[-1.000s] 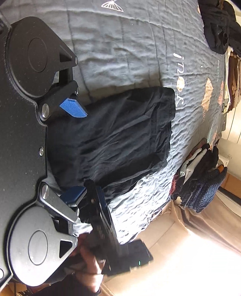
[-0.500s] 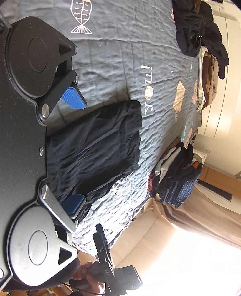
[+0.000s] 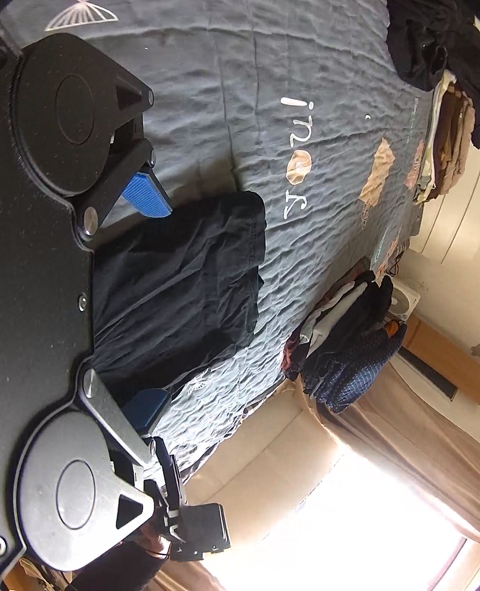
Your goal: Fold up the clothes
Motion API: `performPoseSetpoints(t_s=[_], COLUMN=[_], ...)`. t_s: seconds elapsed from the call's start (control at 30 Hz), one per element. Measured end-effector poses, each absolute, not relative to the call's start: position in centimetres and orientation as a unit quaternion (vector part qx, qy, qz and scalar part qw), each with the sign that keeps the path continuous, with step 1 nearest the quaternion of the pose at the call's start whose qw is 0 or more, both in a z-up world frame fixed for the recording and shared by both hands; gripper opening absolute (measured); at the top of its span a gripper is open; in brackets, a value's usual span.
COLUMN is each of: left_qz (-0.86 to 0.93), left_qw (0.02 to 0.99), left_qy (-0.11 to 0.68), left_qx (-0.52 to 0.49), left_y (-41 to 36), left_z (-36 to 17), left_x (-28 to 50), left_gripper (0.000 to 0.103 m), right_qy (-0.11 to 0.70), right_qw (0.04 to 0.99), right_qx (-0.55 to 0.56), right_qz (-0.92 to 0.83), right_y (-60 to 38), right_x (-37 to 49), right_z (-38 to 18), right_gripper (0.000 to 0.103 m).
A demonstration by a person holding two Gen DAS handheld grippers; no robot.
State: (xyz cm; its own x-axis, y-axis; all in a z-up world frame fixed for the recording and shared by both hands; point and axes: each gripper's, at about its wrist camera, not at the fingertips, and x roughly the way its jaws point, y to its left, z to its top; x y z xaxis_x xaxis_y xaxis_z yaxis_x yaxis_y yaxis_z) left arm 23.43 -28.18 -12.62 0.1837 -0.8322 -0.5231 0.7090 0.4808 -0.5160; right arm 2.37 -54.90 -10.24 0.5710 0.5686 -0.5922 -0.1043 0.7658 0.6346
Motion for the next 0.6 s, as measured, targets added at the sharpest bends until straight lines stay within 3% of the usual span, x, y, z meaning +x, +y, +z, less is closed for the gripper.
performPoseSetpoints(t_s=[0.3,0.6], left_qz=[-0.488,-0.437], left_qw=[0.750,0.746], left_qy=[0.441,0.495], left_qx=[-0.076,-0.086], left_y=[-31.2,-32.2], left_z=[-11.3,0.6], left_x=[25.6,22.6], left_gripper=[0.100,0.100], right_qy=[0.445,0.455], right_qw=[0.832,0.805], right_qx=[0.292,0.356], right_qz=[0.155,0.132], right_y=[-55.4,-55.4], right_x=[4.1,1.9], right_z=[-9.4,0.3], right_gripper=[0.090,0.090])
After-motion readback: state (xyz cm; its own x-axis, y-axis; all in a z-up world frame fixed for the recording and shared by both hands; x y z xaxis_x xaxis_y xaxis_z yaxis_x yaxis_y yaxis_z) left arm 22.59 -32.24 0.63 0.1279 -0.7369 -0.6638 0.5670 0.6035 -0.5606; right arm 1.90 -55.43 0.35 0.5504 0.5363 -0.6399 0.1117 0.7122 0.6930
